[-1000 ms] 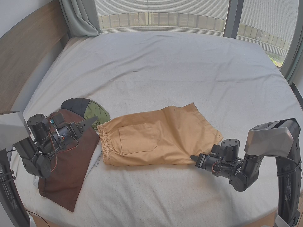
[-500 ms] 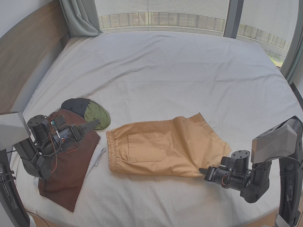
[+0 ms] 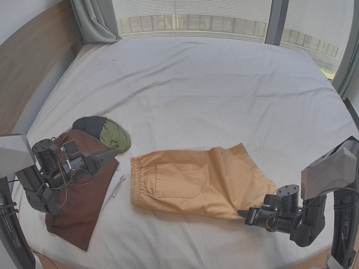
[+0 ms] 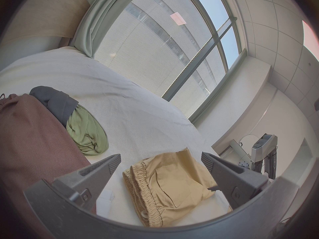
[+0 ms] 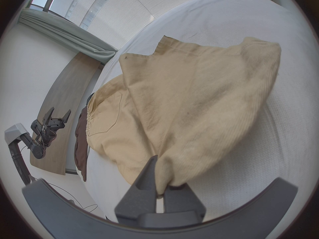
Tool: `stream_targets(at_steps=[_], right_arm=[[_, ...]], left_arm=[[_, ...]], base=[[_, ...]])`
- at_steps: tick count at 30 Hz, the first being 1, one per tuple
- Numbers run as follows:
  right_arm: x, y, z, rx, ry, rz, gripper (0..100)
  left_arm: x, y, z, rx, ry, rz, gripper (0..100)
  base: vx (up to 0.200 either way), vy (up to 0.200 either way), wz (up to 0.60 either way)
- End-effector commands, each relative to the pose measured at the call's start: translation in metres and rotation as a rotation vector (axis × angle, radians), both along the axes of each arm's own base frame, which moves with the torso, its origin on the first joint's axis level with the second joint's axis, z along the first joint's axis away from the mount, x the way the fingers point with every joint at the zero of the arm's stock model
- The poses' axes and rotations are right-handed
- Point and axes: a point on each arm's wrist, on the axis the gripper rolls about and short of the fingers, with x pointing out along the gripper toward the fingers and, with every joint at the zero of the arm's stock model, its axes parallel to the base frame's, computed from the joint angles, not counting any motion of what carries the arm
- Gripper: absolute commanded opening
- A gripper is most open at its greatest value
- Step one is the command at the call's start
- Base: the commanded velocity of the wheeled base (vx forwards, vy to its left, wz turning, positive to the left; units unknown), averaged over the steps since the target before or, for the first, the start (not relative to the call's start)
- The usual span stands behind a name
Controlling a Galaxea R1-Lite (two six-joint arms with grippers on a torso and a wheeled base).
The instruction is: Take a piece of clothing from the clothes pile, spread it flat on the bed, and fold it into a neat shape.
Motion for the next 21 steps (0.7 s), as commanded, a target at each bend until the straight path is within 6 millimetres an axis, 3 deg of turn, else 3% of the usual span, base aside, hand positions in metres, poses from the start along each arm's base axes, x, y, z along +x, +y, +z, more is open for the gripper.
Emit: stream_targets(at_steps=[1, 8, 9, 16, 21], right_arm=[[-0.001, 0.0, -0.002, -0.001, 0.008, 0.004, 0], [0.0, -0.002, -0.003, -0.001, 0.015, -0.006, 0], [0.001, -0.003, -0.004, 0.0, 0.016, -0.01, 100], [-0.014, -0.007, 0.0, -0.002, 0.063, 0.016, 100], [-0.038, -0.003, 0.017, 0.026, 0.065, 0.172, 100]], left_arm=[[0.001, 0.0, 0.001, 0.0, -0.004, 0.0, 100], [-0.003, -0.002, -0.001, 0.003, 0.005, -0.009, 100], [-0.004, -0.003, -0.001, 0.007, 0.008, -0.011, 100], [-0.009, -0.003, -0.004, 0.029, 0.003, -0.036, 100], [-0.015, -0.002, 0.005, 0.026, -0.01, -0.034, 100]], base=[[0.0, 0.0, 0.0], [0.0, 0.0, 0.0], [0.0, 0.0, 0.0], [0.0, 0.0, 0.0], [0.0, 0.0, 0.0]])
